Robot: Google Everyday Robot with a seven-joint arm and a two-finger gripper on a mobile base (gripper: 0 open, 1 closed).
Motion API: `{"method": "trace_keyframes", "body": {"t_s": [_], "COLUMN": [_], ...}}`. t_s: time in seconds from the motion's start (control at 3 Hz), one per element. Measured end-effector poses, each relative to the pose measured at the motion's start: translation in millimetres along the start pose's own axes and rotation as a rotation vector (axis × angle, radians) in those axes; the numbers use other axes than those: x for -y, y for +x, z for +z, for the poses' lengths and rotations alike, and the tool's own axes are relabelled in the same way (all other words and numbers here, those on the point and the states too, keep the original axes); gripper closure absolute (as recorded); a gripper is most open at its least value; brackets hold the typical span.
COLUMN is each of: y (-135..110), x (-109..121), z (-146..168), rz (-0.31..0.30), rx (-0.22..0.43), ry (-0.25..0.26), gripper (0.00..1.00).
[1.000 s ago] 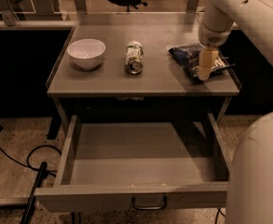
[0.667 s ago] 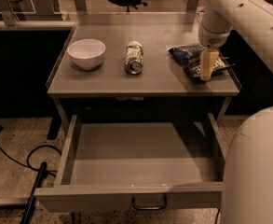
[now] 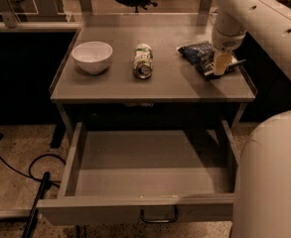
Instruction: Place blue chip bag into top drawer
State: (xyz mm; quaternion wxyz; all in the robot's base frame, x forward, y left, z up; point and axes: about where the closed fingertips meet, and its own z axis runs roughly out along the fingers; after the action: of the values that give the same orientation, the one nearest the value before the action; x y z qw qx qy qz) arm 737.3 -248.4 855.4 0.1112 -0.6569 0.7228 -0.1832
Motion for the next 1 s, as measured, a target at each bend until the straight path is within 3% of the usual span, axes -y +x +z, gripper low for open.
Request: {"method": "trace_keyframes", "body": {"t_s": [0.67, 1.0], "y": [0.0, -0.1], "x": [0.0, 0.0], "z": [0.0, 0.2], "rz": [0.0, 0.0], "rx": [0.0, 0.0], "ry": [0.0, 0.0], "gripper": [0.88, 1.0]}}
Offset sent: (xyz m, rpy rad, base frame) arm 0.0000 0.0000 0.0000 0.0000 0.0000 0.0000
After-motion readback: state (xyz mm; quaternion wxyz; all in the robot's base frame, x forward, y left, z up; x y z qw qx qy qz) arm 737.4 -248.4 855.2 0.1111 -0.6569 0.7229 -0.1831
